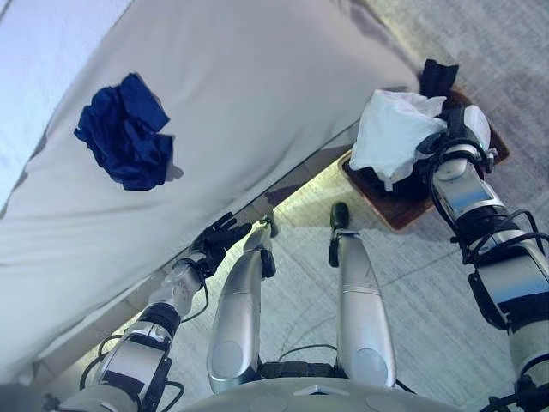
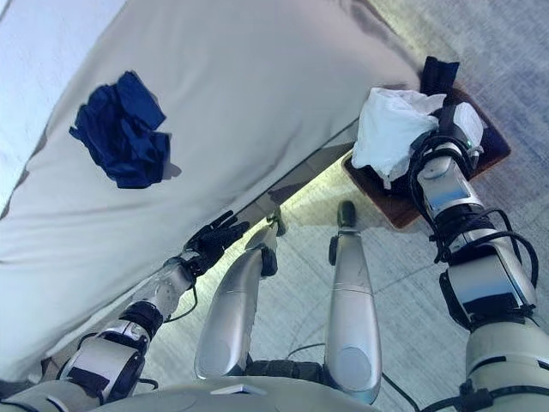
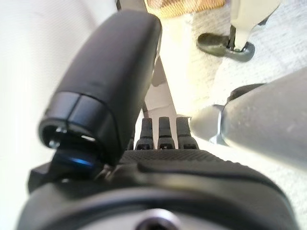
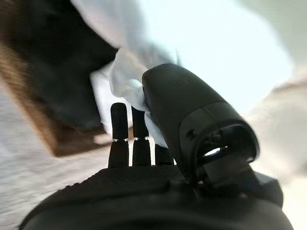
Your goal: Pick up the clothes from the bed and place them into the basket
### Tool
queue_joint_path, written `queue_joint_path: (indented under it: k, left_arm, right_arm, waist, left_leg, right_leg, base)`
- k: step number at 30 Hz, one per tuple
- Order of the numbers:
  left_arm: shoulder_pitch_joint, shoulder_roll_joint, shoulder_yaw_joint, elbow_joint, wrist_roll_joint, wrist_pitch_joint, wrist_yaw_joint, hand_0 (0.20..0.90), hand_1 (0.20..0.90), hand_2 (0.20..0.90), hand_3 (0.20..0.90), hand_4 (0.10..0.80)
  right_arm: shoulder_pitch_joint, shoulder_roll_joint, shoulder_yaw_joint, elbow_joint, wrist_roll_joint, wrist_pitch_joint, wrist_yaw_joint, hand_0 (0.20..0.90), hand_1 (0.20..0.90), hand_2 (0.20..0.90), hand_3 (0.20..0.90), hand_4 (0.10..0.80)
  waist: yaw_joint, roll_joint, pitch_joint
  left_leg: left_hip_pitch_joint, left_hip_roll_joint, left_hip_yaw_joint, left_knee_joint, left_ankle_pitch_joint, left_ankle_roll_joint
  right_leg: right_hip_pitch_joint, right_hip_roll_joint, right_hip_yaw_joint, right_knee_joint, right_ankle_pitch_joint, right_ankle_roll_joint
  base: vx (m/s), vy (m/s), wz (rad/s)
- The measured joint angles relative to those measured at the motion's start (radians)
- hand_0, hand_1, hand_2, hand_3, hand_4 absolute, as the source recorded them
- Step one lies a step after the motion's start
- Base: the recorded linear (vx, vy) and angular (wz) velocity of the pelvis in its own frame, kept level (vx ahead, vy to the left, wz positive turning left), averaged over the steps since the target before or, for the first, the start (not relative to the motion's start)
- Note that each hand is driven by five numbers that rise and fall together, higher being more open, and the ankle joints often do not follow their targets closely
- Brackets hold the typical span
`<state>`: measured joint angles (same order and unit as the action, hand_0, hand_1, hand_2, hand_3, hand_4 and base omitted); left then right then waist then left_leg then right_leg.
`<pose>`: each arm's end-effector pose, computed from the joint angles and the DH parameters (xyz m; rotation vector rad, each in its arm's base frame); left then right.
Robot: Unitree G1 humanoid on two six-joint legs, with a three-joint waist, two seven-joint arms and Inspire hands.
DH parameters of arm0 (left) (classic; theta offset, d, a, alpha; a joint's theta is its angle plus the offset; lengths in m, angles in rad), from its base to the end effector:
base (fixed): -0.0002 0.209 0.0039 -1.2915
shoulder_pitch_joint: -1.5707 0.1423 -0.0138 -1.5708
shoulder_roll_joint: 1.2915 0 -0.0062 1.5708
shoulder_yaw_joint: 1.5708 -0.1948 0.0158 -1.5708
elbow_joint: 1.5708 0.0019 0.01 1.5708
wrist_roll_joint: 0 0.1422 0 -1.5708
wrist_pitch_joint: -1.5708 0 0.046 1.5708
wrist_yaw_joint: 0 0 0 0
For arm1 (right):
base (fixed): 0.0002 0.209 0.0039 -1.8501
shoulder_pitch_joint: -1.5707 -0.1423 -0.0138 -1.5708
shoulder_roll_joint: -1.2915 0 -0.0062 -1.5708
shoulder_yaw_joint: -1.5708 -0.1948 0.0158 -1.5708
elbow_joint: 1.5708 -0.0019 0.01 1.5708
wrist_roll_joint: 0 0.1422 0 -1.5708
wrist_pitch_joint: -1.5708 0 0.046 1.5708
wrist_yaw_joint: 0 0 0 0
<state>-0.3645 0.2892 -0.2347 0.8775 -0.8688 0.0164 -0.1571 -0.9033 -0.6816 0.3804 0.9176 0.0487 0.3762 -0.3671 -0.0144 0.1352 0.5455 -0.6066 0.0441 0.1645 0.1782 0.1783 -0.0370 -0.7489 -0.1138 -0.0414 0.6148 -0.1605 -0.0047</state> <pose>0.2489 0.1991 -0.0378 -0.4715 0.5157 -0.0327 0.3452 -0.2819 0.1420 -0.8216 0.2941 -0.5865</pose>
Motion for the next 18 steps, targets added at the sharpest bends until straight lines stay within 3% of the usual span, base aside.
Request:
queue_joint_path:
  k: [13,17,18]
  left_arm:
    - [-0.003,0.040,-0.003,-0.041,-0.023,0.022,0.005,0.900,0.900,0.900,0.900,0.800]
    - [0.023,0.037,-0.001,-0.042,-0.023,0.024,0.025,0.900,0.900,0.900,0.900,0.800]
    - [0.044,0.023,0.028,-0.058,-0.023,0.022,0.035,0.900,0.900,0.900,0.900,0.800]
  right_arm:
    - [0.063,-0.001,-0.077,0.078,0.028,0.029,0.027,0.900,0.900,0.900,0.900,0.800]
    - [0.159,-0.028,-0.133,-0.011,0.029,0.031,-0.012,0.900,0.900,0.900,0.900,0.800]
    - [0.237,-0.044,-0.180,-0.133,0.027,0.038,-0.021,0.900,0.900,0.900,0.900,0.800]
  waist:
    - [0.014,0.001,-0.001]
    - [0.004,-0.003,0.002]
    - [0.009,-0.002,0.001]
  left_leg:
    - [0.112,-0.009,-0.050,-0.118,0.037,0.004]
    - [0.182,-0.003,-0.048,-0.135,0.030,-0.004]
    - [0.204,-0.001,-0.042,-0.150,0.026,-0.001]
  right_leg:
    - [0.122,-0.008,-0.065,-0.068,0.000,-0.007]
    - [0.219,0.005,-0.068,-0.139,0.029,0.002]
    - [0.248,0.006,-0.071,-0.169,0.032,0.007]
  base:
    - [0.021,-0.004,0.12]
    - [0.052,0.082,-0.07]
    - [0.151,0.193,-0.08]
